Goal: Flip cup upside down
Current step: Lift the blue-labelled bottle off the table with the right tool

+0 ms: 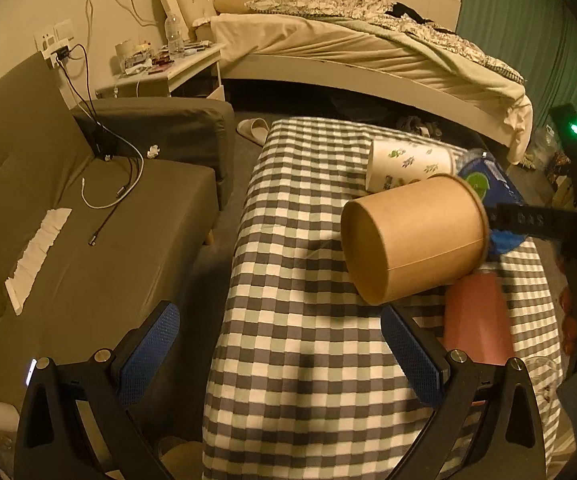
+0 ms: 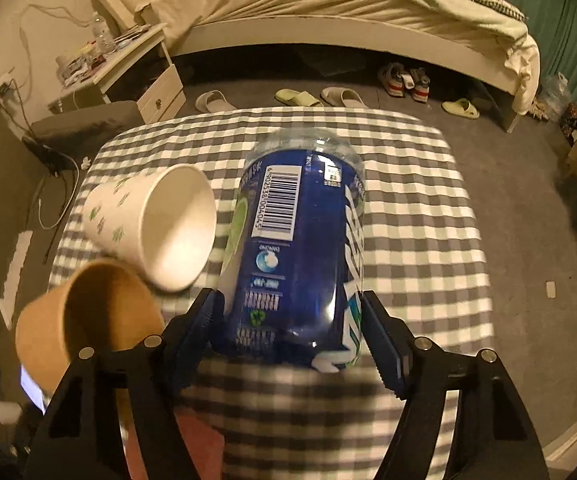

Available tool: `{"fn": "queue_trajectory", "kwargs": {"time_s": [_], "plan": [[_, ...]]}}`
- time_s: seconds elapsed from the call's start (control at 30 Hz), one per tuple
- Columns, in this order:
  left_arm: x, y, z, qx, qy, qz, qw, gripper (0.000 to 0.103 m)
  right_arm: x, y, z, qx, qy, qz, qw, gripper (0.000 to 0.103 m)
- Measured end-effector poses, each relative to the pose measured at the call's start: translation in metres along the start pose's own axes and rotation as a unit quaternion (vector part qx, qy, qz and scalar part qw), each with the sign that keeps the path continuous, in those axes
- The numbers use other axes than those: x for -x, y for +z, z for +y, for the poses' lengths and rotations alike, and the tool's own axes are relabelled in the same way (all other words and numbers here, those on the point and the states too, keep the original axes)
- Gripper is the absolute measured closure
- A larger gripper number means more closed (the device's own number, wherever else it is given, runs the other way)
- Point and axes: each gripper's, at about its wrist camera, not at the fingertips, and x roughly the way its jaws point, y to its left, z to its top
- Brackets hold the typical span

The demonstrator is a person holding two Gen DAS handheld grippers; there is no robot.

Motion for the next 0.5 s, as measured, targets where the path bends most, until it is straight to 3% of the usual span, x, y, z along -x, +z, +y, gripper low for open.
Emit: {"fn": "queue_trajectory", "kwargs": {"time_s": [0.27,0.5], "plan": [[0.064,0.000,-0.009,0.002,-0.009,-0.036,0.9993,0.000,0.088,-0.030,0.001,0.023,0.010,-0.049,0.998,0.035],[0.125,-0.023,-0.011,-0.003,-0.017,-0.067,0.9976,0.000,0.180,-0.071,0.014,0.037,0.035,-0.094,0.994,0.035]]}}
